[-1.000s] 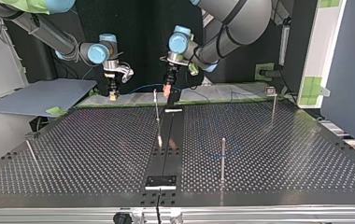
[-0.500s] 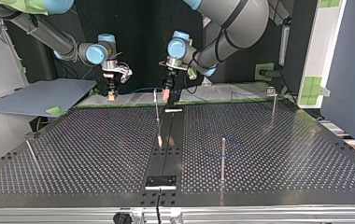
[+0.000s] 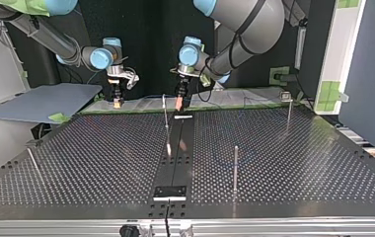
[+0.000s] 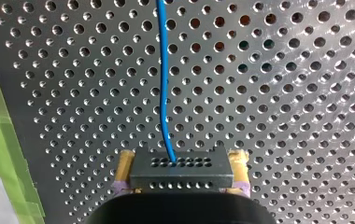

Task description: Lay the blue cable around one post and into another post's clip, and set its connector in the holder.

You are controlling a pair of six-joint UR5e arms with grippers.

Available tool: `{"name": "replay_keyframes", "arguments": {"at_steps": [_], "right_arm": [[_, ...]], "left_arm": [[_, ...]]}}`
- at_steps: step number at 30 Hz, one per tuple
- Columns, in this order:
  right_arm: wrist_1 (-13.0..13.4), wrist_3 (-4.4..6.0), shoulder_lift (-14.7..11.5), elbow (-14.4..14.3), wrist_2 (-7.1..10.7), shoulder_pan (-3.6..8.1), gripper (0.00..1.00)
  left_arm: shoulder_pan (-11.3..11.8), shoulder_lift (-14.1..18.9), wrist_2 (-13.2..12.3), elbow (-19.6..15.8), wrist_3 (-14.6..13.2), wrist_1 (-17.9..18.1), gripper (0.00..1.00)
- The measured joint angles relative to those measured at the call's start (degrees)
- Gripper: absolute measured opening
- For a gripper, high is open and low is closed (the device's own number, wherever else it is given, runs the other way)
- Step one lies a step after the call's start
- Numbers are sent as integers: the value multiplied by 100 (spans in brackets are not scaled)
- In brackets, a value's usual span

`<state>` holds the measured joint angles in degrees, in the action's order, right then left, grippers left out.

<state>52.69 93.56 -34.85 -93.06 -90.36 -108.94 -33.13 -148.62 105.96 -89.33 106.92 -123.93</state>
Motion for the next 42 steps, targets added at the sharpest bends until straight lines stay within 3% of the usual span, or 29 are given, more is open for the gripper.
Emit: {"name": "replay_keyframes", "arguments": {"at_steps": [18, 23, 28, 36, 42], "right_arm": [[-119, -8, 0, 101, 1, 52, 0], [-107, -93, 1, 114, -120, 76, 0], [98, -138, 6, 146, -300, 117, 0], [58, -265, 10, 341, -325, 218, 0], [85, -291, 15, 424, -323, 258, 0]], "left_arm": [[80, -104, -131, 424, 74, -304, 0], [138, -104, -208, 429, 70, -297, 0], [226, -106, -307, 433, 64, -287, 0], [341, -105, -489, 434, 21, -281, 0], [412, -106, -579, 463, -46, -272, 0]]}}
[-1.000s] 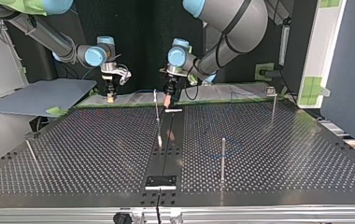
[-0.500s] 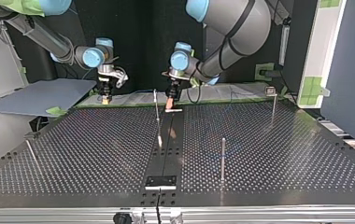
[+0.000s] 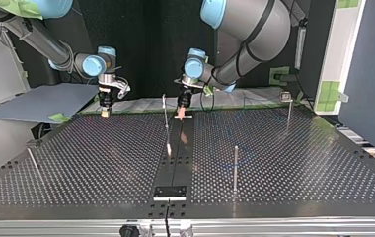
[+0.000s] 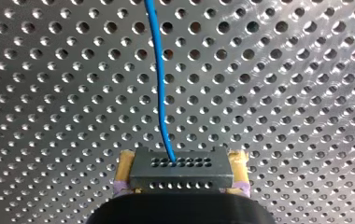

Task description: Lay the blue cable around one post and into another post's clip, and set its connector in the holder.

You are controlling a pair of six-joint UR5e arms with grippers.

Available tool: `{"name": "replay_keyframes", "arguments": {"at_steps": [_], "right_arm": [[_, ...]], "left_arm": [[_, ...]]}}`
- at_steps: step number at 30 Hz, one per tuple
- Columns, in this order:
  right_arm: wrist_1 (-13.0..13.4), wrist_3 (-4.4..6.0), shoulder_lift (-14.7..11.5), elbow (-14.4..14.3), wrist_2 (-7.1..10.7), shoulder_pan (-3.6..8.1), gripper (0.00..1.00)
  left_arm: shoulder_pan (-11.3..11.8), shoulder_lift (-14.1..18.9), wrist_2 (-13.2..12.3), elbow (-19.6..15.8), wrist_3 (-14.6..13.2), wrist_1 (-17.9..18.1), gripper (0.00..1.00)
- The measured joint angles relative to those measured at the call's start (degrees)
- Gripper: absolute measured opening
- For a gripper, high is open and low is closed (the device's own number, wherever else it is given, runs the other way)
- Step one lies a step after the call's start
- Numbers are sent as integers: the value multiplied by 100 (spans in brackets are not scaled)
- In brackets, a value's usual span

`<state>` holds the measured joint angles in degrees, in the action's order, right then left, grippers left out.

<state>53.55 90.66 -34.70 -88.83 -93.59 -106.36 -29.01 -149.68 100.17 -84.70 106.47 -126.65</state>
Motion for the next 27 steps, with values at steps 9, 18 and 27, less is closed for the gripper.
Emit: {"name": "replay_keyframes", "arguments": {"at_steps": [9, 18, 27], "right_arm": [[115, -3, 5, 54, 79, 84, 0], [-236, 4, 10, 95, 78, 157, 0], [-342, 71, 18, 96, 82, 166, 0]], "left_arm": [[66, 1, -197, 50, -68, -58, 0], [18, 12, -209, 53, -440, -465, 93], [-14, 97, -388, 53, -1006, -1033, 100]]}}
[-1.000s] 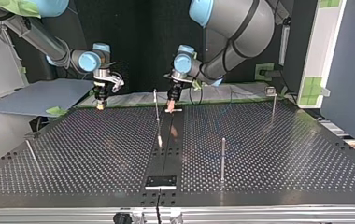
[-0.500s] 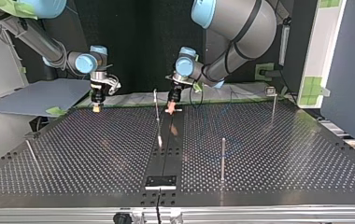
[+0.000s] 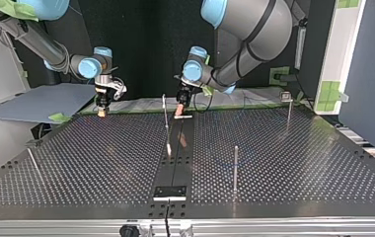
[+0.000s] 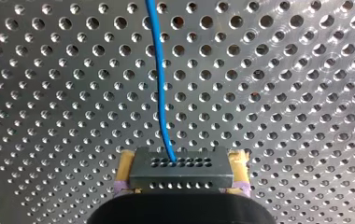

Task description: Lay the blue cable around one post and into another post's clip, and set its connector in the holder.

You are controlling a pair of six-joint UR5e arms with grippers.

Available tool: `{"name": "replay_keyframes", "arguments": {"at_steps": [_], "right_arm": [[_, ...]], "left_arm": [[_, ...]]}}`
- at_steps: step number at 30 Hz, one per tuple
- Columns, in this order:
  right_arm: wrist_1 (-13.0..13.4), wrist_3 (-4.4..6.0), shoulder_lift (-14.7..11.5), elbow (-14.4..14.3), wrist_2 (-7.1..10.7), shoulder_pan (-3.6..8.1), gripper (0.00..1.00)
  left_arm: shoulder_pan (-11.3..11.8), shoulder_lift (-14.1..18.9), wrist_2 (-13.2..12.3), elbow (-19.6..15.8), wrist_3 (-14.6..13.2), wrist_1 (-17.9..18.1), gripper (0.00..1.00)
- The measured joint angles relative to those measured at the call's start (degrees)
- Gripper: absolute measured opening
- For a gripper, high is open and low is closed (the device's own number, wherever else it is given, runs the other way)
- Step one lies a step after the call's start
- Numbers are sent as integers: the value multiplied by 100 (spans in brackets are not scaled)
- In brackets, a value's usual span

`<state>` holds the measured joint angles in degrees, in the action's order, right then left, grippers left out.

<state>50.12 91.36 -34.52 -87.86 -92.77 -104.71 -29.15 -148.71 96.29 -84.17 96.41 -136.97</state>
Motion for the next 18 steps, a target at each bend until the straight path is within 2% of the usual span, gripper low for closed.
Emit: {"name": "replay_keyframes", "arguments": {"at_steps": [7, 18], "right_arm": [[-108, 8, 9, 0, 1, 14, 0], [-157, 41, 17, 0, 3, 16, 0]], "left_arm": [[-30, 76, -324, -71, -333, -391, 100], [105, 171, -544, -285, -381, -412, 100]]}}
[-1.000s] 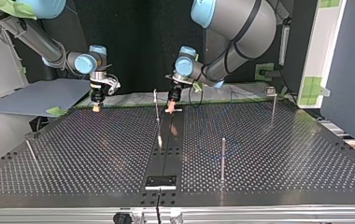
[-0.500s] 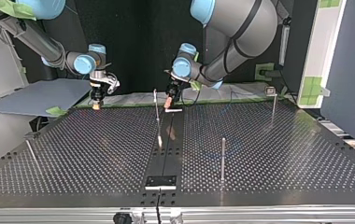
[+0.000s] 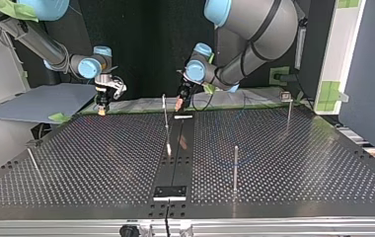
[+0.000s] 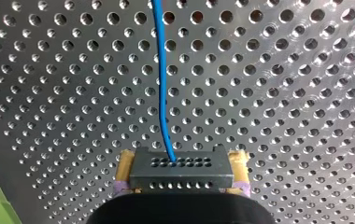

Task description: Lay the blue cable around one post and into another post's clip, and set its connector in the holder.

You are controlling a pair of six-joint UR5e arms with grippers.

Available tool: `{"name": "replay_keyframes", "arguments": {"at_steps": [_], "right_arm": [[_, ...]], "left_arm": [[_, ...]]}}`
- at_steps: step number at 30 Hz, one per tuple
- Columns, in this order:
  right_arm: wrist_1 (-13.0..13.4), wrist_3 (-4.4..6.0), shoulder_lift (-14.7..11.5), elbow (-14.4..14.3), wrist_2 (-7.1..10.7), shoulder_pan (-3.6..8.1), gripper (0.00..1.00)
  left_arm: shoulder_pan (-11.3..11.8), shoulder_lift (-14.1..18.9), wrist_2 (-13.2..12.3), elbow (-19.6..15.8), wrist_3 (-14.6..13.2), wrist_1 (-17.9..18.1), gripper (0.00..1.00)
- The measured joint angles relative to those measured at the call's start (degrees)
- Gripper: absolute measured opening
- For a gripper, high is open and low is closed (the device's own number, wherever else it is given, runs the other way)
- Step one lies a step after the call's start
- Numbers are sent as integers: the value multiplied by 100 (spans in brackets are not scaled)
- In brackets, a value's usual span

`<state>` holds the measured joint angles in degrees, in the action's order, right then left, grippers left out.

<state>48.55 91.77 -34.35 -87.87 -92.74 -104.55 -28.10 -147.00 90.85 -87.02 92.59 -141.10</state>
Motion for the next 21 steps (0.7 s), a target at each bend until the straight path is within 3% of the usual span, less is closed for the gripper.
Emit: {"name": "replay_keyframes", "arguments": {"at_steps": [5, 13, 21], "right_arm": [[-2, 4, 8, 0, 0, 0, 0], [-5, 17, 9, 1, -1, 0, 0], [-12, 22, 10, 0, 3, 15, 0]], "left_arm": [[29, 60, -31, -55, 39, 45, 100], [82, 385, -327, -358, 421, 454, 100], [90, 422, -652, -425, 485, 523, 100]]}}
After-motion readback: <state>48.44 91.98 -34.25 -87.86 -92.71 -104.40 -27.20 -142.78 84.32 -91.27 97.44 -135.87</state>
